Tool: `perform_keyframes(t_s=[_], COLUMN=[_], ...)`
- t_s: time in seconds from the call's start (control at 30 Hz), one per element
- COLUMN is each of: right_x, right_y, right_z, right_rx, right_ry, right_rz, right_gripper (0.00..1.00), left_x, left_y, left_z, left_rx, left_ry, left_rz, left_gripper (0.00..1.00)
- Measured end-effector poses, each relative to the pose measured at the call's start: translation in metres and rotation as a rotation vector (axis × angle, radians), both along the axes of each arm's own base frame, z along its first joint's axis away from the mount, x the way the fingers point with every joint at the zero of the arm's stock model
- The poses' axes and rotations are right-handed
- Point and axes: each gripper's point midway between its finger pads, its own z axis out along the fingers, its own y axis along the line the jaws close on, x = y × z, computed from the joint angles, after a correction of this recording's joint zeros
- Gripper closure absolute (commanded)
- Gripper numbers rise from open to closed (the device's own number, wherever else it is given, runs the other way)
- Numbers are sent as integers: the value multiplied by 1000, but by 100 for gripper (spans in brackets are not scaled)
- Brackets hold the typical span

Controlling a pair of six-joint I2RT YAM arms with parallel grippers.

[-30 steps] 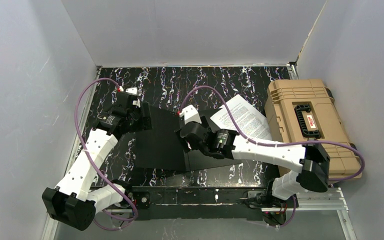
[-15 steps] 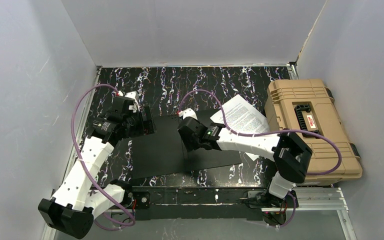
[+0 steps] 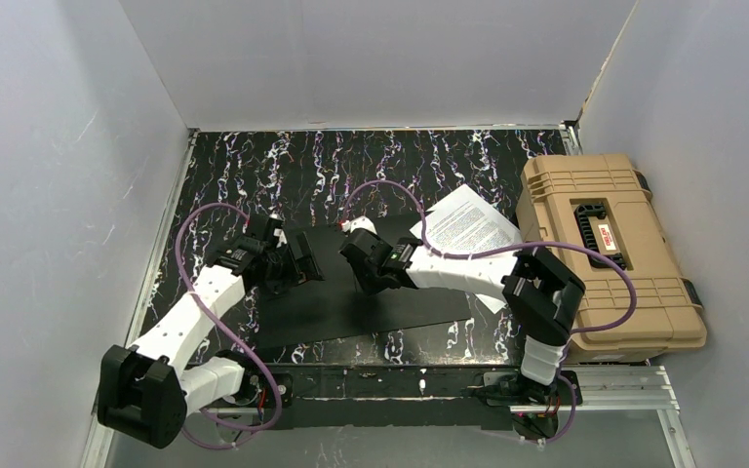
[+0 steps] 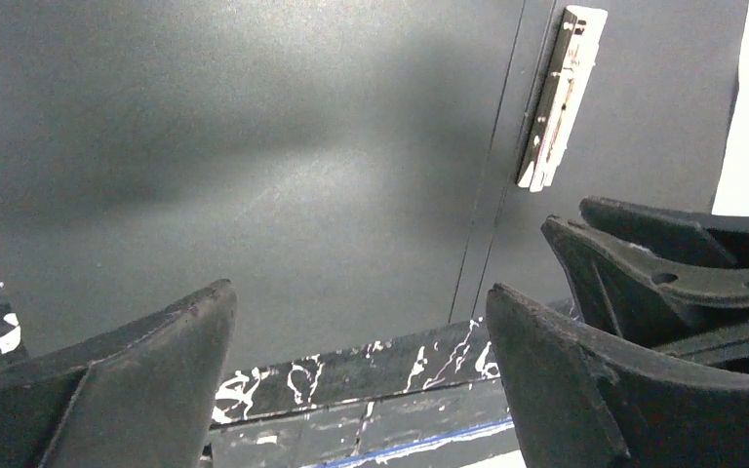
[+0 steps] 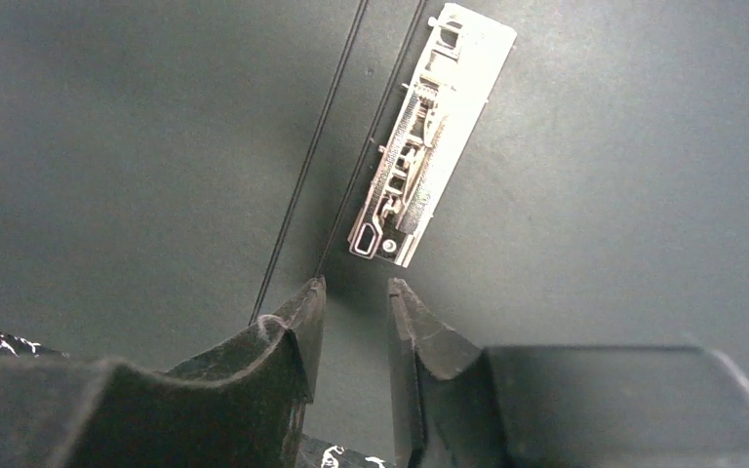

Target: Put the files into the folder

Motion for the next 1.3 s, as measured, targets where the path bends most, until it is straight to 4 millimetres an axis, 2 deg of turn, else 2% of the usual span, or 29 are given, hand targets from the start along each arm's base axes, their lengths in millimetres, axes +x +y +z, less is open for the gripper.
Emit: perform_keyframes(t_s=[0.27, 0.47, 0.6, 0.83, 1.3], right_x=[9, 10, 11, 12, 14], right_y=[12, 12, 13, 14, 13], right_z=[-8, -14, -15, -23, -23], right_rx=[8, -3, -4, -22, -31], right_ry=[13, 20, 21, 28, 19], right_rz=[-4, -8, -10, -11, -11], right_gripper=[71, 76, 80, 80, 89], left_x=[5, 5, 6, 7, 7], left_y=[-3, -4, -5, -5, -5], left_z=[-26, -40, -44, -44, -44], left_rx=[-4, 1, -3, -7, -7], left_ry=[57, 89, 89, 82, 83], left_rz=[42, 56, 60, 62, 62], left_gripper=[2, 2, 2, 2, 2])
